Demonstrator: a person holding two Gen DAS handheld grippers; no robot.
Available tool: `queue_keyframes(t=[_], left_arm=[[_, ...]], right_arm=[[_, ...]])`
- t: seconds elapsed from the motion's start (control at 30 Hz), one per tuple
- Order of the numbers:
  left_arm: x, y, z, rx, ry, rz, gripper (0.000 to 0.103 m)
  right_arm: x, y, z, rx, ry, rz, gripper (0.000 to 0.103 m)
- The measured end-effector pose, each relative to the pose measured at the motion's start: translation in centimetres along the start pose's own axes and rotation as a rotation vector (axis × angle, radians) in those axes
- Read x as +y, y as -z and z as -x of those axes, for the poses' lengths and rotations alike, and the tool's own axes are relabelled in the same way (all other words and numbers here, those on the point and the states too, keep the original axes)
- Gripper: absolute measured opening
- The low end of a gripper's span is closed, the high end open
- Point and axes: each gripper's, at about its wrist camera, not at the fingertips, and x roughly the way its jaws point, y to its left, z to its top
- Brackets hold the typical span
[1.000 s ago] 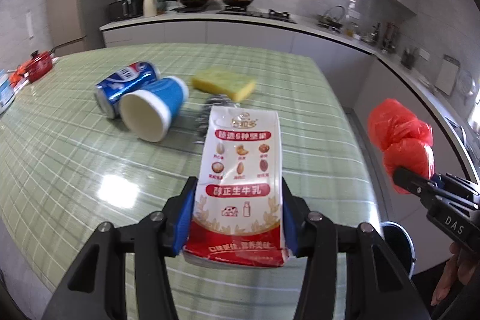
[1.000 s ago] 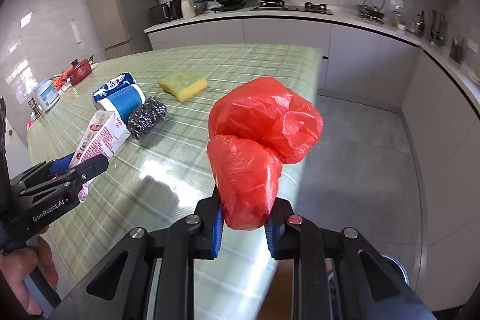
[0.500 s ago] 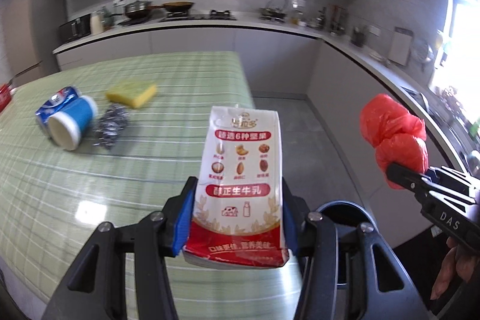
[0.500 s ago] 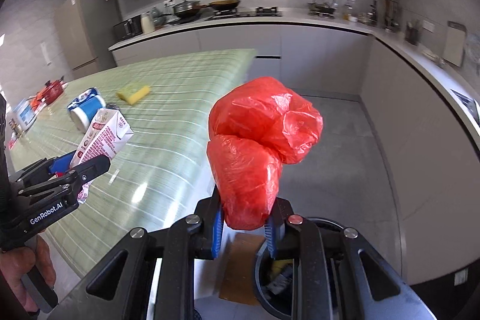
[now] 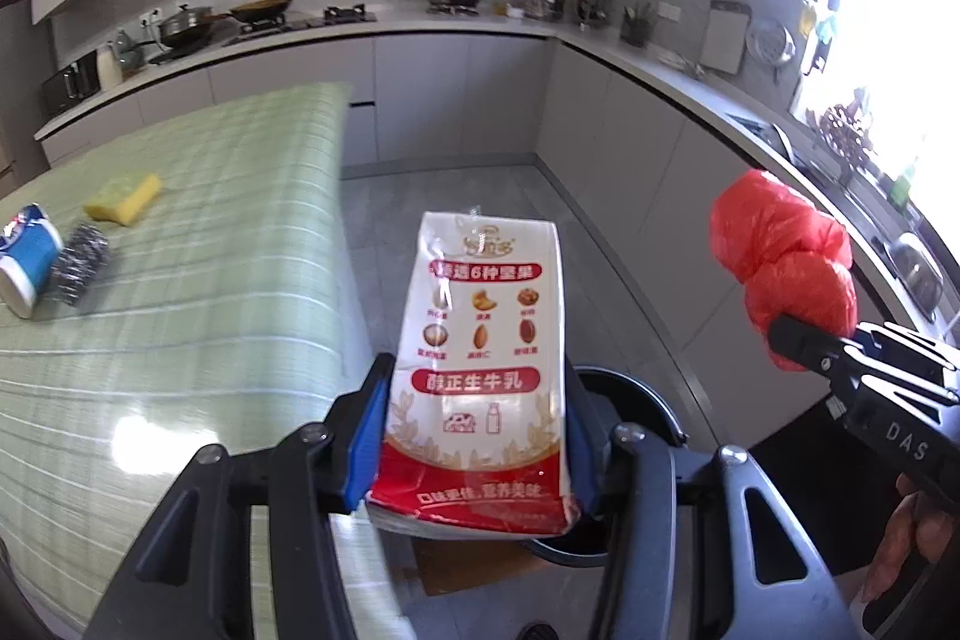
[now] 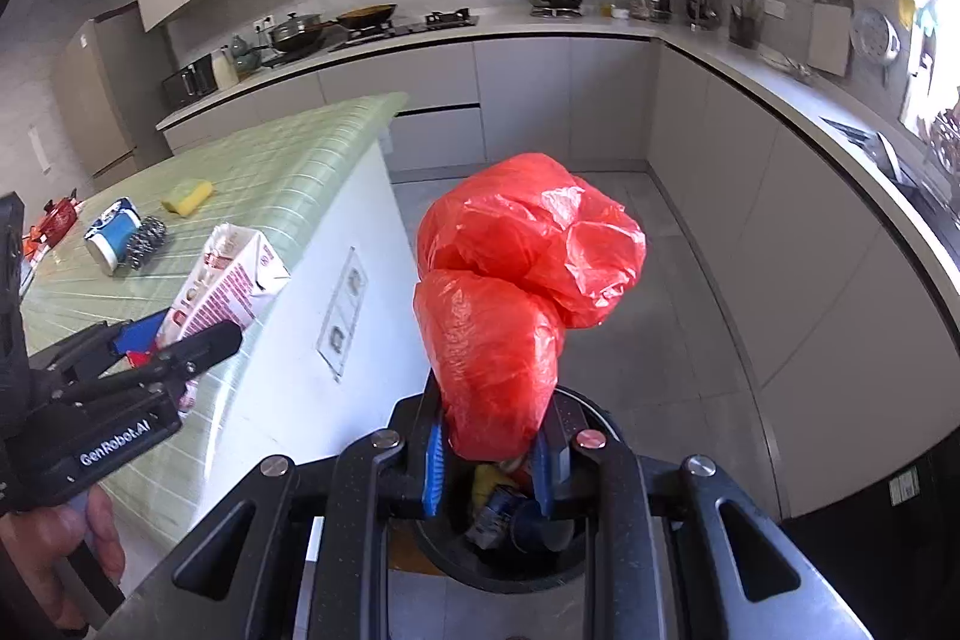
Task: Collect trash
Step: 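Carry the red bag and red-white carton over the bin and release both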
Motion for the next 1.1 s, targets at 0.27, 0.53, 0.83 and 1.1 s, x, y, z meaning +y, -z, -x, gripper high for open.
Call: queue_keyframes(t=[0.27, 0.53, 0.83, 1.1], left_arm=[[-4.3, 1.7, -2.1, 0.058, 0.022, -0.026, 0.052], [-6.6, 3.3, -4.7, 0.123, 0.016, -0.022, 0.052], [-8.2, 5.4, -7.8, 0.191, -0.003, -0.008, 0.052], [-8.6, 7.5, -11.5, 0.258, -0.039, 0.019, 0.052]], right_arm=[[-3.7, 2.2, -0.2, 0.043, 0.007, -0.022, 0.025], [-5.8, 3.7, -1.9, 0.09, -0.014, -0.021, 0.025], [-6.7, 5.6, -5.3, 0.163, -0.058, -0.012, 0.025], [-6.6, 7.3, -10.0, 0.248, -0.11, 0.025, 0.025]])
